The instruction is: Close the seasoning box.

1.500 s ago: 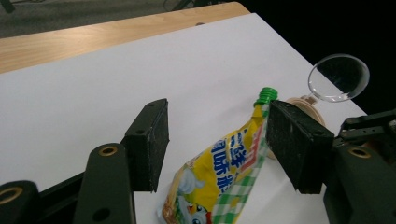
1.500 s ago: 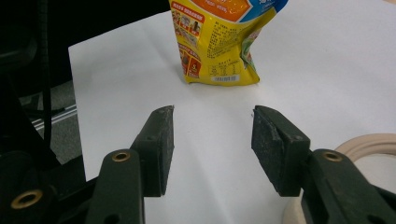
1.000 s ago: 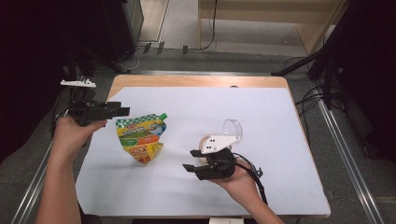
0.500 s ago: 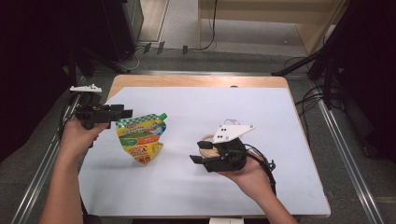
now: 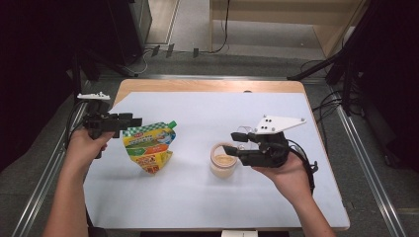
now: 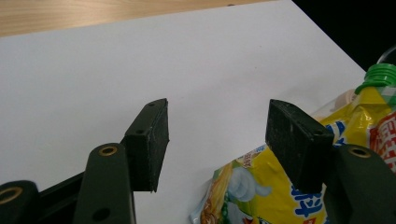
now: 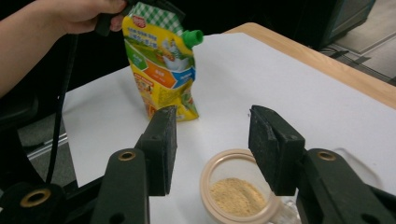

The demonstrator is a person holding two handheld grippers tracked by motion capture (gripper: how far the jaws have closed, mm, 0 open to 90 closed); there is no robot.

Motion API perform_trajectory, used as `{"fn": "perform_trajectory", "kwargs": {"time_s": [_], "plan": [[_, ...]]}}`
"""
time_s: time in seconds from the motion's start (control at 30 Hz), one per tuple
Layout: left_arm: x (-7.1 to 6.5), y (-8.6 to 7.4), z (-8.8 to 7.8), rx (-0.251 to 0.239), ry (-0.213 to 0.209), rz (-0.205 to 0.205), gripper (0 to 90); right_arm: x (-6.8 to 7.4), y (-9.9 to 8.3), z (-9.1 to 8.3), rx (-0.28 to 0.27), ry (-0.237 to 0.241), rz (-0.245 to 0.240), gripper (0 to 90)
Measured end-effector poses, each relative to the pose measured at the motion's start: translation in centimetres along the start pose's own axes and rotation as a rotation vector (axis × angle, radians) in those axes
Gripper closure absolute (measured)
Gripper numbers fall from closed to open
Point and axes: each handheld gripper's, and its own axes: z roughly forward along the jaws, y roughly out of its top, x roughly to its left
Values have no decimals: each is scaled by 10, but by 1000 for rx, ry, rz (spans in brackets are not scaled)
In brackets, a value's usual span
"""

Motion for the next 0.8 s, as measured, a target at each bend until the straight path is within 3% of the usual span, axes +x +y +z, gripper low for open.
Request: {"fn": "perform_trajectory", "kwargs": {"time_s": [0.37, 0.57, 0.67, 0.8], "plan": [[0, -2, -3, 5, -14, 1, 400, -25, -3, -26, -29, -71, 48, 542], [4, -6, 0, 13, -8, -19, 399, -36, -7, -33, -35, -104, 66, 545], [1, -4, -3, -4, -19, -21, 401, -41, -8, -36, -37, -116, 76, 546], [-1, -4, -7, -5, 0, -1, 404, -49, -12, -42, -41, -142, 91, 551]]}}
